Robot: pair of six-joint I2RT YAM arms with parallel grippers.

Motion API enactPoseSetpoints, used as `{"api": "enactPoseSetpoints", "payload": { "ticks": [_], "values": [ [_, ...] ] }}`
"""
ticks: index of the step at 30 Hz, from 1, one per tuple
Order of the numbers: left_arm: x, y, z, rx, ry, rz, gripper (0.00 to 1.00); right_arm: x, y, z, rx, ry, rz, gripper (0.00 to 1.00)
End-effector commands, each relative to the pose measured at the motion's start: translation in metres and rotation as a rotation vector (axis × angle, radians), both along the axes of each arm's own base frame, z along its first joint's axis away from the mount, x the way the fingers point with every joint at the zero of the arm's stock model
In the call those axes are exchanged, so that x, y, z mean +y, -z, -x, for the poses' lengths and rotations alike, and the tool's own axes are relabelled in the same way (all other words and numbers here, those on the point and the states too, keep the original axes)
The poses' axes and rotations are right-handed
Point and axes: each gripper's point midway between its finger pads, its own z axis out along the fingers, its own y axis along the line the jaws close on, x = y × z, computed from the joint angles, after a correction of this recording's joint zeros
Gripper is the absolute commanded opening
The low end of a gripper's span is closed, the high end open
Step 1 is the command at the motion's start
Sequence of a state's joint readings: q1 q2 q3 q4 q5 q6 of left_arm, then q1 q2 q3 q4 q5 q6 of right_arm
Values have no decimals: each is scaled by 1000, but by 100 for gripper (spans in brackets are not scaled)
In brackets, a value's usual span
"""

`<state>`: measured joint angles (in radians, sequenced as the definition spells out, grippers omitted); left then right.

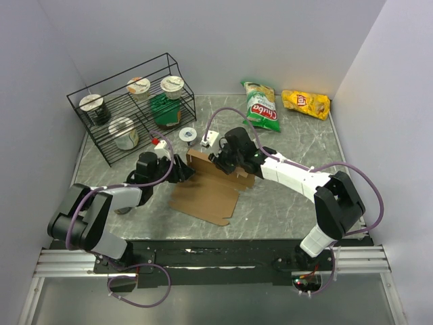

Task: Fold the paper box

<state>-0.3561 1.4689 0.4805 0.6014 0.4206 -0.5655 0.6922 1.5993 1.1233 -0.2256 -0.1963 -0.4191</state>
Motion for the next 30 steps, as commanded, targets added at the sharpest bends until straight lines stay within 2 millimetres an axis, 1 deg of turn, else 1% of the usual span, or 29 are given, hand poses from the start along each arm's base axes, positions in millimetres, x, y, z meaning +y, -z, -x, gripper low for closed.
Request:
{"api": "enactPoseSetpoints", "payload": {
  "ticks": [1, 4, 5, 8, 9, 11, 12, 14, 17, 20, 24, 25, 26, 30],
  "values": [
    [-8, -19, -6, -106, 46, 16, 53, -6, 14, 16, 58, 5, 21, 31],
    [-13, -18, -9, -106, 61, 36, 50, -5, 14, 16, 59, 6, 18, 31],
    [-14, -21, -11, -118, 59, 45, 49, -6, 15, 16, 61, 7, 20, 30],
    [-15, -22, -13, -111, 41, 78, 50, -7, 14, 17, 57, 11, 20, 31],
    [-15, -27, -16, -125, 24, 94, 50, -7, 14, 16, 54, 13, 19, 30],
    [-13, -26, -18, -129, 0, 101, 50, -7, 13, 16, 50, 14, 17, 30],
    [-11, -30, -22, -140, -27, 113, 50, -7, 13, 16, 50, 14, 17, 30],
    [-9, -32, -24, -147, -54, 123, 50, -7, 13, 15, 52, 14, 17, 30],
    [-6, -39, -27, -181, -92, 157, 50, -5, 15, 16, 59, 10, 14, 31],
    [-9, -40, -27, -187, -96, 183, 50, -6, 15, 15, 59, 11, 16, 30],
    [-14, -38, -30, -169, -104, 215, 48, -6, 15, 15, 56, 13, 17, 30],
    [-15, -34, -30, -156, -109, 219, 47, -6, 16, 16, 58, 11, 18, 30],
    [-17, -37, -30, -160, -117, 238, 47, -5, 15, 15, 55, 11, 16, 30],
    [-22, -40, -34, -167, -155, 249, 47, -6, 16, 15, 58, 11, 18, 30]
  ]
}}
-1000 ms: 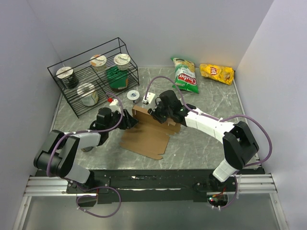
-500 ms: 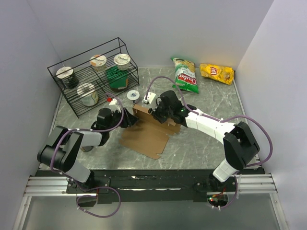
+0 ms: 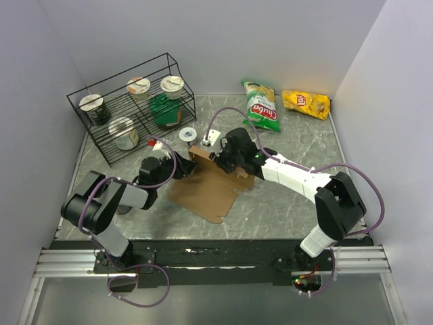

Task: Fold the paper box

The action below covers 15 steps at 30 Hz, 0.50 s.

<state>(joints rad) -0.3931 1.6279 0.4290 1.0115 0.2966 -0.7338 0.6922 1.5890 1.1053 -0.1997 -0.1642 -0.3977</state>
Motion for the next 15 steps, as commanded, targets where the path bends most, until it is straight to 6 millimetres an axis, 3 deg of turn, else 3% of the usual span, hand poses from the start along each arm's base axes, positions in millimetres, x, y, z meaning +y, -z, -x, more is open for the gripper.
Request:
{"api": "enactPoseSetpoints", "payload": {
  "ticks": [1, 9, 15],
  "values": [
    [-12, -29, -9, -78, -41, 86, 47, -2, 16, 19, 71, -28, 19, 30],
    [-3, -32, -23, -74, -200, 155, 47, -1, 17, 20, 75, -29, 16, 30],
    [-14, -37, -26, -92, -245, 183, 47, -1, 16, 19, 72, -29, 14, 30]
  ]
}}
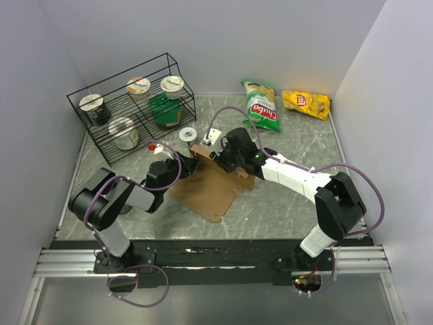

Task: Fold the paper box

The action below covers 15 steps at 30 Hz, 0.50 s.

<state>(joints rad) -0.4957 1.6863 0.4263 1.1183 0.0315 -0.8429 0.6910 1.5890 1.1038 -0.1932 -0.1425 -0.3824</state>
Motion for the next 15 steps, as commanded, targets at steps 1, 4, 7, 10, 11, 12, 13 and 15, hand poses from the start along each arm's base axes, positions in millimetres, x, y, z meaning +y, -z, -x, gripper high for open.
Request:
{"api": "enactPoseSetpoints", "payload": {
  "ticks": [1, 4, 7, 10, 11, 12, 13, 15],
  "values": [
    [-5, -38, -16, -112, -91, 111, 48, 1, 16, 22, 74, -55, 13, 30],
    [-7, -39, -17, -115, -122, 133, 47, 0, 16, 23, 72, -53, 13, 30],
    [-6, -36, -18, -105, -167, 147, 47, -1, 16, 23, 72, -51, 11, 30],
    [-3, -39, -20, -122, -240, 151, 47, 0, 15, 23, 73, -51, 6, 30],
    [0, -40, -23, -127, -283, 150, 47, 0, 15, 23, 73, -53, 7, 30],
    [2, -41, -24, -130, -307, 149, 47, 1, 16, 24, 75, -54, 8, 30],
    [-2, -42, -22, -133, -314, 145, 47, 0, 15, 24, 75, -53, 8, 30],
    [1, -48, -24, -151, -357, 152, 47, 0, 14, 24, 70, -53, 7, 30]
  ]
}}
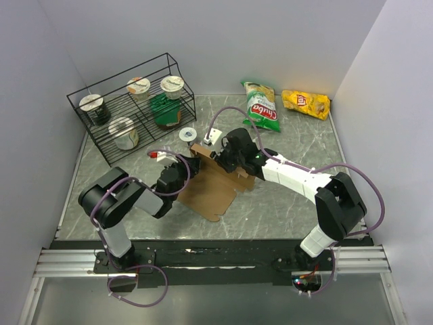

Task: Fold the paper box

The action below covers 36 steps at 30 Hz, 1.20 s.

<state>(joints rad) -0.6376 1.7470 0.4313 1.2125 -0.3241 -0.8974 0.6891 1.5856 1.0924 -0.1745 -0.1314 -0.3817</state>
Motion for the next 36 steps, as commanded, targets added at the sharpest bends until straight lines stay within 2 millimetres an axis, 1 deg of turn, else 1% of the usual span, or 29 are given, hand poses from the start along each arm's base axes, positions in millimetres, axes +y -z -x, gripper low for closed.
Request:
{"api": "enactPoseSetpoints", "payload": {
  "ticks": [1, 3, 5, 6, 9, 10, 11, 12, 13, 14, 18, 21, 22, 24, 25, 26, 27, 28, 29, 30, 31, 33, 34, 35, 36],
  "values": [
    [1, -49, -16, -135, -142, 106, 47, 1, 14, 26, 82, -61, 9, 30],
    [2, -52, -19, -150, -170, 117, 47, 1, 13, 26, 79, -62, 8, 30],
    [0, -50, -21, -149, -178, 129, 47, 2, 13, 26, 79, -66, 5, 30],
    [-2, -54, -22, -162, -178, 143, 47, 3, 14, 27, 84, -68, 5, 31],
    [-6, -50, -24, -167, -182, 143, 47, 1, 14, 26, 83, -64, 6, 30],
    [-6, -53, -24, -181, -189, 154, 47, 2, 14, 27, 82, -69, 5, 30],
    [-5, -48, -24, -176, -198, 150, 47, 1, 13, 27, 81, -65, 4, 30],
    [-3, -48, -23, -183, -207, 153, 47, 1, 13, 27, 80, -66, 4, 30],
    [-1, -53, -23, -204, -225, 156, 47, 1, 12, 27, 78, -65, 4, 30],
    [0, -51, -22, -210, -234, 150, 46, 2, 13, 28, 80, -67, 4, 30],
    [4, -56, -20, -246, -289, 139, 46, 2, 14, 27, 86, -68, 4, 30],
    [-1, -61, -19, -261, -272, 142, 47, 2, 15, 28, 89, -68, 10, 30],
    [-1, -59, -18, -258, -265, 135, 48, 1, 16, 27, 91, -66, 13, 30],
    [-1, -63, -14, -261, -249, 134, 50, 0, 16, 27, 88, -62, 14, 30],
    [1, -61, -10, -257, -241, 124, 52, 0, 16, 27, 85, -60, 12, 30],
    [1, -66, -7, -265, -225, 122, 54, 0, 16, 26, 85, -59, 12, 30],
    [1, -66, -4, -266, -213, 108, 55, 0, 16, 26, 86, -56, 12, 30],
    [2, -64, -1, -260, -200, 94, 59, 0, 17, 25, 88, -54, 17, 30],
    [2, -71, 2, -271, -187, 97, 62, -1, 17, 24, 88, -51, 18, 30],
    [-2, -71, 6, -277, -154, 77, 65, 0, 17, 24, 85, -52, 17, 30],
    [0, -70, 10, -277, -142, 63, 72, -1, 17, 23, 86, -48, 21, 30],
    [1, -76, 17, -298, -108, 50, 78, -2, 17, 23, 86, -47, 22, 30],
    [2, -71, 22, -287, -89, 25, 82, -2, 14, 23, 80, -46, 19, 30],
    [3, -78, 26, -301, -76, 25, 84, -2, 14, 24, 80, -45, 19, 30],
    [4, -78, 28, -305, -62, 2, 87, -2, 12, 23, 79, -45, 16, 30]
  ]
}}
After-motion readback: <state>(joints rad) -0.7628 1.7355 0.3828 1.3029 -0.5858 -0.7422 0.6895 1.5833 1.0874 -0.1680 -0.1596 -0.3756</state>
